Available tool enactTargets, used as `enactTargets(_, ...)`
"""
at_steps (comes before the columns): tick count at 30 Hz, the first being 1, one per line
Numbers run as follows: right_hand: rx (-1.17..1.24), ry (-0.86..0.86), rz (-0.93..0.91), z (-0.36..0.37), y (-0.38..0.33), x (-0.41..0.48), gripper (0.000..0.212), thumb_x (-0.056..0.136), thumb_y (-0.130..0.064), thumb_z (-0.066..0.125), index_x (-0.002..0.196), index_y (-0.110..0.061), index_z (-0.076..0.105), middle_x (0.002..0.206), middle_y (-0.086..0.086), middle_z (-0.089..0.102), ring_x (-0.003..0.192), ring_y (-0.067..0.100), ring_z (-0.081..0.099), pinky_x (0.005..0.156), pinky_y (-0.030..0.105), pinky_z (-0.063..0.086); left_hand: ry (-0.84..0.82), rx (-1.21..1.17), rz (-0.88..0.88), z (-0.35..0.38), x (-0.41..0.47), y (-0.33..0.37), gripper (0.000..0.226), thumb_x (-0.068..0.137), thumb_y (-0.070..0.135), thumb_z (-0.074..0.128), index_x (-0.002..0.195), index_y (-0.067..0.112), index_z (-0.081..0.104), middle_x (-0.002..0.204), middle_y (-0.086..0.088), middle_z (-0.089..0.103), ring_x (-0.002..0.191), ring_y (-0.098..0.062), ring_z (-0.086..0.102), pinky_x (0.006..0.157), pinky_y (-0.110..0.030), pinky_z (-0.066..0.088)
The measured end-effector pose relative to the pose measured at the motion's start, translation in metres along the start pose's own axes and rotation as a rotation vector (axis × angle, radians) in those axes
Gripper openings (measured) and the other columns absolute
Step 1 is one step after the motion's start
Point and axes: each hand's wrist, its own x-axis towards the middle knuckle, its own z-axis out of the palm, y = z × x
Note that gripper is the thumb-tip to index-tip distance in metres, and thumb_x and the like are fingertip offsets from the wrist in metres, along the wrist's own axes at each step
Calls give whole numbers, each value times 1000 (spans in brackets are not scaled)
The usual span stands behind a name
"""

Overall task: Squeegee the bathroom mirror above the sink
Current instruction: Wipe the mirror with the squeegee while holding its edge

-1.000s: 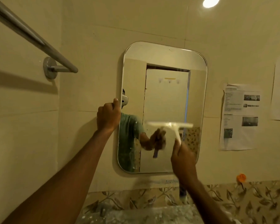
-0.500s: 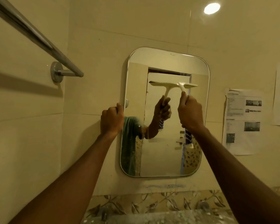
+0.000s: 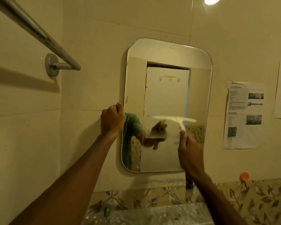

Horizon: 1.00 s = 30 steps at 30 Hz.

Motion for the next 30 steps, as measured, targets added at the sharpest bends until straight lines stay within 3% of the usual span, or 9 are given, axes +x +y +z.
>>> enactTargets(5, 15, 51, -34, 3, -8, 40, 43, 104, -35, 29, 77, -13, 54, 56, 1, 49, 45, 14, 46, 41, 29, 39, 0, -7, -30, 3, -5, 0, 44, 102, 25, 32, 66, 10, 52, 57, 0, 46, 53, -9, 41, 48, -17, 25)
enactTargets(8, 29, -10, 34, 18, 20, -17, 41, 103, -32, 31, 74, -14, 54, 57, 8, 53, 45, 14, 47, 39, 22, 36, -5, -7, -50, 4, -7, -1, 42, 102, 25, 32, 70, 11, 55, 63, -1, 48, 54, -2, 37, 50, -20, 26)
enactTargets(13, -49, -120, 175, 20, 51, -101, 36, 101, -30, 33, 71, -18, 50, 51, -3, 50, 40, 5, 51, 36, 15, 36, -8, -2, -32, 4, -12, -7, 42, 102, 24, 33, 70, 9, 55, 64, -6, 52, 52, -2, 38, 48, -14, 24)
enactTargets(19, 18, -13, 47, 2, 22, -33, 45, 103, -33, 33, 63, -16, 46, 52, 3, 44, 42, 13, 38, 35, 18, 29, 26, -8, 24, 8, -13, -12, 45, 102, 25, 33, 72, 7, 61, 63, -7, 55, 51, -11, 44, 49, -21, 26)
enactTargets(23, 16, 38, 4, 6, 14, -4, 44, 104, -29, 31, 66, -15, 48, 53, 3, 47, 44, 16, 42, 37, 17, 32, 41, -7, 50, 11, -14, -15, 42, 102, 24, 34, 69, 11, 57, 61, -5, 53, 49, -11, 44, 48, -18, 26)
enactTargets(25, 2, 8, 51, 18, 31, -33, 46, 103, -34, 29, 71, -12, 53, 56, 10, 54, 45, 24, 51, 38, 29, 40, 39, -1, 49, 11, -14, -13, 43, 102, 24, 34, 71, 7, 60, 61, -6, 53, 50, -12, 44, 48, -17, 26)
enactTargets(28, -33, -51, 134, 27, 59, -96, 46, 95, -44, 23, 66, -19, 49, 52, 4, 51, 42, 15, 47, 36, 20, 34, 34, 14, 41, 10, -16, -13, 44, 102, 24, 34, 77, 3, 63, 64, -5, 52, 51, -2, 39, 50, -14, 23)
enactTargets(30, -41, -99, 200, 26, 68, -120, 45, 92, -47, 22, 66, -21, 48, 52, 0, 50, 43, 12, 47, 39, 24, 36, 36, 26, 46, 10, -17, -12, 45, 102, 25, 34, 80, 1, 64, 66, -5, 52, 52, -8, 41, 52, -19, 25)
